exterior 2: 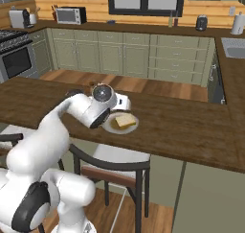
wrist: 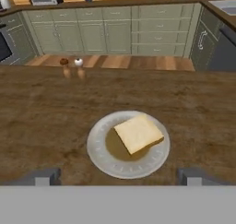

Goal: Start the toaster. Once the lever pops up, take the bread to the plate on the dining counter.

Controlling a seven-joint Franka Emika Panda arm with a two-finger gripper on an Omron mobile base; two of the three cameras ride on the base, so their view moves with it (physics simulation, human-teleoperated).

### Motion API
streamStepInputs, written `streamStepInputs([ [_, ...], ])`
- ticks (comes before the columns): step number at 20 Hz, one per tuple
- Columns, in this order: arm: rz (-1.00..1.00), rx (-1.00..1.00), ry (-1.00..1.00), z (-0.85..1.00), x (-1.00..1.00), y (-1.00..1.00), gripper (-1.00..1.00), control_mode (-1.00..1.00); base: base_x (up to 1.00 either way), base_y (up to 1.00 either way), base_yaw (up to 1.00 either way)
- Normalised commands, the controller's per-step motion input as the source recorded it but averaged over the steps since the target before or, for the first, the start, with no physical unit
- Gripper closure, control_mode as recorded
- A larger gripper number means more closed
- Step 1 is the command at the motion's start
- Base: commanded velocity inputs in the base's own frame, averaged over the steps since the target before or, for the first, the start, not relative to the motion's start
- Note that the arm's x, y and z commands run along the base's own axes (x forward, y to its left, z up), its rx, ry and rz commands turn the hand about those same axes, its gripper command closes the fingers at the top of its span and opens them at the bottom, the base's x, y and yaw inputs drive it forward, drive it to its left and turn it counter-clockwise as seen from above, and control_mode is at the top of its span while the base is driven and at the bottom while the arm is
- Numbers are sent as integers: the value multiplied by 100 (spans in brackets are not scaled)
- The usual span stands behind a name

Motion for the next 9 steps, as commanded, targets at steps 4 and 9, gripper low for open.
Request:
streamStepInputs([
  [4, 0, 0, 8, 100, -100, 37, -100, -100, 0, 0, 0],
  [9, -4, 0, 16, 86, -100, 40, -100, -100, 0, 0, 0],
])
